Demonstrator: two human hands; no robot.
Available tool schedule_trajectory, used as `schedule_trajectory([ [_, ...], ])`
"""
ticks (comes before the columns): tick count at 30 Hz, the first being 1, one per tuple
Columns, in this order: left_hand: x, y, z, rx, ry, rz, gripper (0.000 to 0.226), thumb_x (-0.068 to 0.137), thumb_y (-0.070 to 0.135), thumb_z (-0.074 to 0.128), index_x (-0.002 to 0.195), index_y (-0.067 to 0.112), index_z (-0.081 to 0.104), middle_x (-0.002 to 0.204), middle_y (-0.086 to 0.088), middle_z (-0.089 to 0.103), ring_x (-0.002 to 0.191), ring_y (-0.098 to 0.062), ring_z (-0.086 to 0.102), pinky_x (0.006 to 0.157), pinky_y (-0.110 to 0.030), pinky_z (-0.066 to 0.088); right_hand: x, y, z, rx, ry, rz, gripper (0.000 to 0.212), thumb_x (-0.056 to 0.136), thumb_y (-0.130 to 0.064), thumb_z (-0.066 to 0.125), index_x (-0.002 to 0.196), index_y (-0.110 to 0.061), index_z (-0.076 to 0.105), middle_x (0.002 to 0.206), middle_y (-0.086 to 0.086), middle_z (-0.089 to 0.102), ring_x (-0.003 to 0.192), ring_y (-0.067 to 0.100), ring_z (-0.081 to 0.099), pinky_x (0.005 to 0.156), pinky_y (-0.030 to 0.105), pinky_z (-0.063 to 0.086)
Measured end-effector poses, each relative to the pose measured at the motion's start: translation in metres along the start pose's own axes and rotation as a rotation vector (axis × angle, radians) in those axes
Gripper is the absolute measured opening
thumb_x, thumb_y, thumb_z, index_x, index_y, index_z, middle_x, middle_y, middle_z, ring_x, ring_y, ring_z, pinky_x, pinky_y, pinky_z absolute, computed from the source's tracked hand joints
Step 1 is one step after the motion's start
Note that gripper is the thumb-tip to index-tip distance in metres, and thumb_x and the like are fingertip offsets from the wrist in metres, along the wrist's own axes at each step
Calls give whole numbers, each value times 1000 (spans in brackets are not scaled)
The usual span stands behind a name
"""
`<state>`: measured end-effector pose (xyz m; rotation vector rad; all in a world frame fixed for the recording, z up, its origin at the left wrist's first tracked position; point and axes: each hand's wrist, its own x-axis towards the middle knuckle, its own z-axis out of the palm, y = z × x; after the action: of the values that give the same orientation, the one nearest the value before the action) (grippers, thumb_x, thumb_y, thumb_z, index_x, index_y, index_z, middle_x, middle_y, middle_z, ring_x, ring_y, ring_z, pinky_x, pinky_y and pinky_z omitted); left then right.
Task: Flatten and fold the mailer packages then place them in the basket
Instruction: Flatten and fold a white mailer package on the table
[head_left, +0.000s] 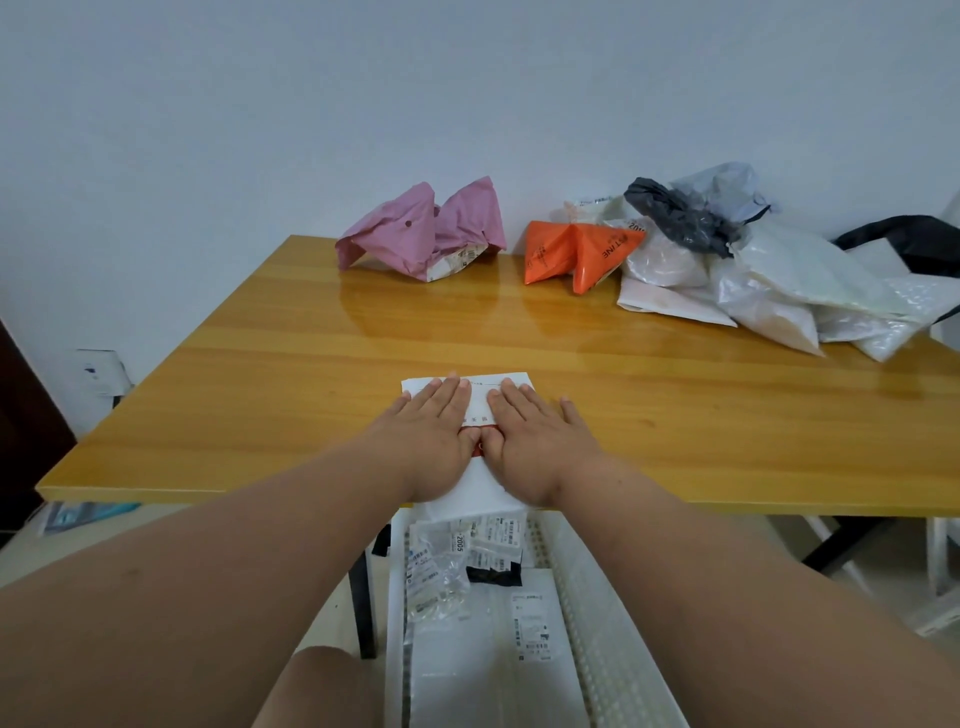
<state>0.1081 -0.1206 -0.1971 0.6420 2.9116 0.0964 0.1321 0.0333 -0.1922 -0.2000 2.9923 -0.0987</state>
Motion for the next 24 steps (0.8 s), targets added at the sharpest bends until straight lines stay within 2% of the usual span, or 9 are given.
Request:
schedule_trajectory([
  [3, -2, 1, -5, 181, 114, 20, 62, 104, 47, 11, 157, 18, 1, 165, 0, -1, 150, -21, 3, 121, -40, 8, -1, -1, 1, 23, 16, 36, 61, 101, -44, 11, 157, -22, 1, 164, -4, -8, 151, 13, -8, 120, 49, -8],
  [6, -7, 3, -10, 345, 292, 90, 52, 103, 46, 20, 147, 21, 33, 152, 1, 31, 134, -22, 31, 108, -38, 26, -6, -4, 5, 72, 18, 95, 63, 101, -45, 11, 157, -21, 0, 164, -3, -9, 151, 14, -8, 120, 52, -8],
  [9, -9, 6, -14, 285, 258, 74, 40, 103, 40, 28, 138, 24, 43, 141, 3, 43, 125, -20, 44, 100, -37, 32, -6, -3, -7, 56, -53, 125, 62, 102, -47, 14, 157, -22, 4, 165, -3, -5, 151, 17, -2, 119, 55, -7],
  [11, -6, 9, -17, 263, 208, 47, 36, 102, 32, 31, 135, 23, 44, 138, 3, 45, 119, -20, 50, 96, -38, 37, -3, 0, -22, -17, -77, 131, 55, 100, -46, 21, 151, -25, 26, 162, 1, 17, 147, 24, 18, 117, 57, 2],
  [13, -4, 11, -17, 179, 110, 12, 42, 104, 29, 27, 144, 20, 35, 151, 1, 34, 130, -22, 45, 101, -41, 37, -6, 3, -27, -100, 2, 127, 43, 99, -43, 23, 131, -27, 47, 145, 4, 40, 133, 25, 35, 111, 58, 14],
  [14, -4, 12, -14, 121, 52, 0, 48, 105, 32, 23, 151, 18, 25, 159, 0, 21, 141, -22, 33, 109, -42, 33, -11, 5, -23, -126, 49, 110, 43, 99, -45, 21, 129, -27, 48, 142, 3, 42, 131, 24, 36, 110, 57, 16],
  [17, -10, 12, -6, 26, -20, 9, 62, 105, 45, 12, 157, 17, -5, 164, 2, -12, 151, -17, -5, 122, -42, 6, -23, 7, -4, -73, 60, 70, 62, 100, -56, 9, 154, -27, 18, 162, -2, 13, 149, 21, 10, 116, 57, 0],
  [19, -11, 11, -3, 17, -18, 15, 63, 104, 47, 10, 156, 17, -9, 163, 1, -16, 151, -16, -10, 123, -41, 2, -19, 10, -1, -81, 35, 64, 66, 99, -57, 3, 157, -26, 2, 165, -4, -4, 151, 17, -6, 117, 57, -11],
  [24, -10, 12, -2, 18, -29, 14, 63, 104, 47, 9, 155, 16, -11, 162, 0, -18, 150, -17, -12, 123, -40, -1, -15, 12, -1, -129, 8, 44, 67, 100, -55, 2, 157, -21, 0, 165, 0, -7, 151, 17, -9, 117, 58, -12],
])
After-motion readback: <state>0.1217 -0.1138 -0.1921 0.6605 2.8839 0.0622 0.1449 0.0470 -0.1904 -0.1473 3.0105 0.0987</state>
